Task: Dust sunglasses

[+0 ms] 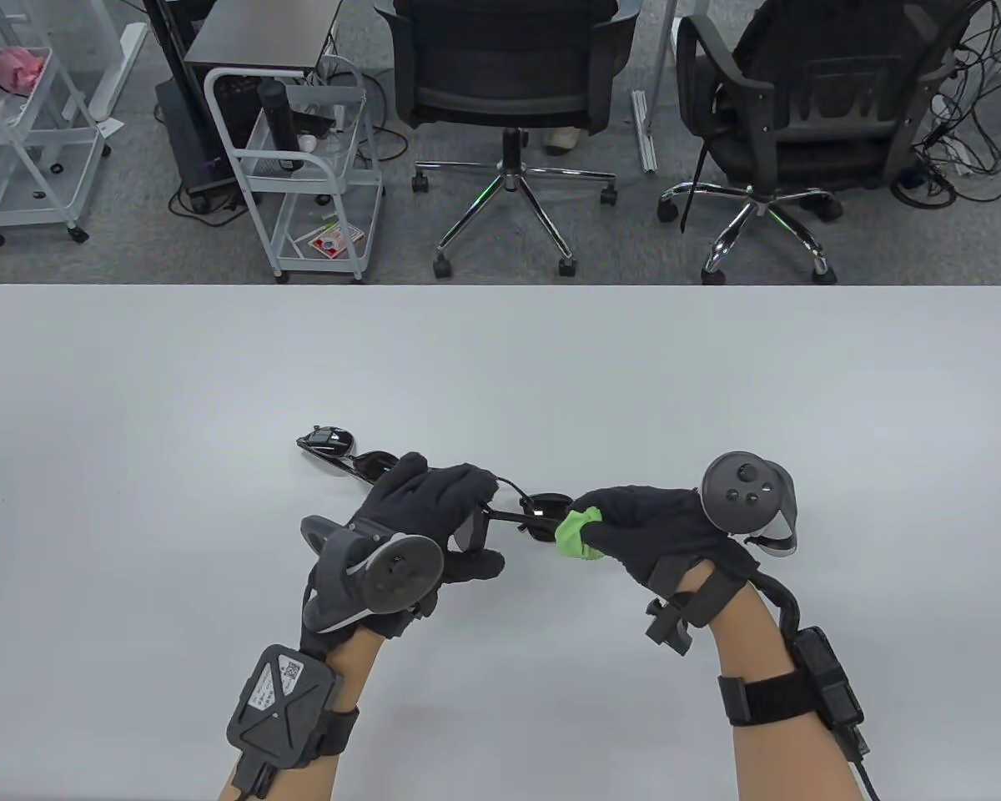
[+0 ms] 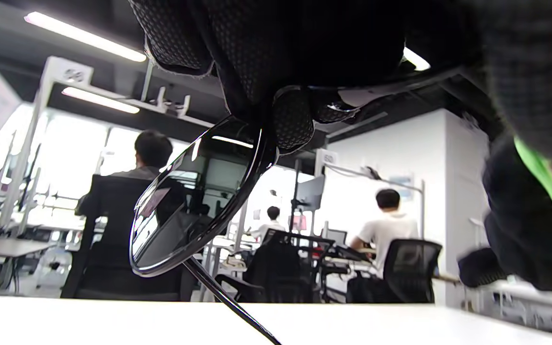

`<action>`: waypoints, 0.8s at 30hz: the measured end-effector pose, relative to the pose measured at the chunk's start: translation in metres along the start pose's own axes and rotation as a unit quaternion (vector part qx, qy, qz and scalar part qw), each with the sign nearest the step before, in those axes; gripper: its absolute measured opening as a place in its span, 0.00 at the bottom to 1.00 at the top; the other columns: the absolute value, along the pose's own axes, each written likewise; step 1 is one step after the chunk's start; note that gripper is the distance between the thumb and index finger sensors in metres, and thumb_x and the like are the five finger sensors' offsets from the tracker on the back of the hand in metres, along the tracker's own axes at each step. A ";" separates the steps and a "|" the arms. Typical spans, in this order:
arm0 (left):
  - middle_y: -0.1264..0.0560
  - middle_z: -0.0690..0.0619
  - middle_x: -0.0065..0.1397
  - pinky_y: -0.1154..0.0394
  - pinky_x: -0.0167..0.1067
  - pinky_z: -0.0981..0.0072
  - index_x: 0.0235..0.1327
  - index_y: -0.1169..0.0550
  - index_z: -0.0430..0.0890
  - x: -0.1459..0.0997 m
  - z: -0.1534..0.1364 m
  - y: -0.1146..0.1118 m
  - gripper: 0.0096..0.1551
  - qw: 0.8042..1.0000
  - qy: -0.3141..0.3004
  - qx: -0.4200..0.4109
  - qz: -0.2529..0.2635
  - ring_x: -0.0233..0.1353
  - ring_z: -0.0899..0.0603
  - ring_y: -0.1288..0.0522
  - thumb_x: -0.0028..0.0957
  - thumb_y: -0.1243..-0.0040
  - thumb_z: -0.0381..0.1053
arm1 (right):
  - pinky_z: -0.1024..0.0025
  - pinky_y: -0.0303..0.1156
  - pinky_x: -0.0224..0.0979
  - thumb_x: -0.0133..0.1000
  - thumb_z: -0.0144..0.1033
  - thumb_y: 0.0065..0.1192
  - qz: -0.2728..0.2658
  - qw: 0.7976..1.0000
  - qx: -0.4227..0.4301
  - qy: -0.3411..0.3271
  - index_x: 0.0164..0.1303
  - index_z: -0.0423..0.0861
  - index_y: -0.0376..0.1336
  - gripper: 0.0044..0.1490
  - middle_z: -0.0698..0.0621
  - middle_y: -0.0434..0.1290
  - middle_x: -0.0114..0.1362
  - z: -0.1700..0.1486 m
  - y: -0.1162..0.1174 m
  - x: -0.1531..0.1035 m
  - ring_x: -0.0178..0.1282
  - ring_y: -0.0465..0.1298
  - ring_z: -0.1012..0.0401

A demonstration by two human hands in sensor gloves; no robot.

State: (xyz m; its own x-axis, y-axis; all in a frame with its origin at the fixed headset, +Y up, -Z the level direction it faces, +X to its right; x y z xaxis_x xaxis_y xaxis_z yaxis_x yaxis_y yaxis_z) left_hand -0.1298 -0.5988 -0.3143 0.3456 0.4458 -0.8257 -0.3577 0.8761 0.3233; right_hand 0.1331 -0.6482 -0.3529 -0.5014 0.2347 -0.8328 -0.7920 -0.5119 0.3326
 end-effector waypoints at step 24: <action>0.16 0.57 0.59 0.20 0.64 0.55 0.71 0.29 0.49 -0.013 -0.083 -0.041 0.62 0.933 0.275 -0.213 -0.091 0.43 0.54 0.05 0.25 0.40 0.84 | 0.30 0.63 0.70 0.51 0.45 0.71 -0.137 0.951 -0.230 -0.155 0.61 0.46 0.74 0.30 0.48 0.82 0.66 0.094 0.023 -0.006 0.67 0.80 0.44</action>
State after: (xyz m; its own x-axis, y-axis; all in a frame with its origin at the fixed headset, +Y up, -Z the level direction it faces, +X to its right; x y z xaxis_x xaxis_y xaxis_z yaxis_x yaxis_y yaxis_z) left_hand -0.1920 -0.6562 -0.3555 -0.0208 0.0327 -0.9992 -0.6896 0.7232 0.0380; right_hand 0.0850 -0.5843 -0.2986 -0.4330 0.6072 -0.6662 -0.7074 -0.6870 -0.1664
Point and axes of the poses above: the tracker on the back of each hand, its own z axis roughly to the thumb side, its own x axis roughly from the wrist to the fingertips, y = z × x, the point moved 5 cm from there along x, roughly from the wrist to the fingertips
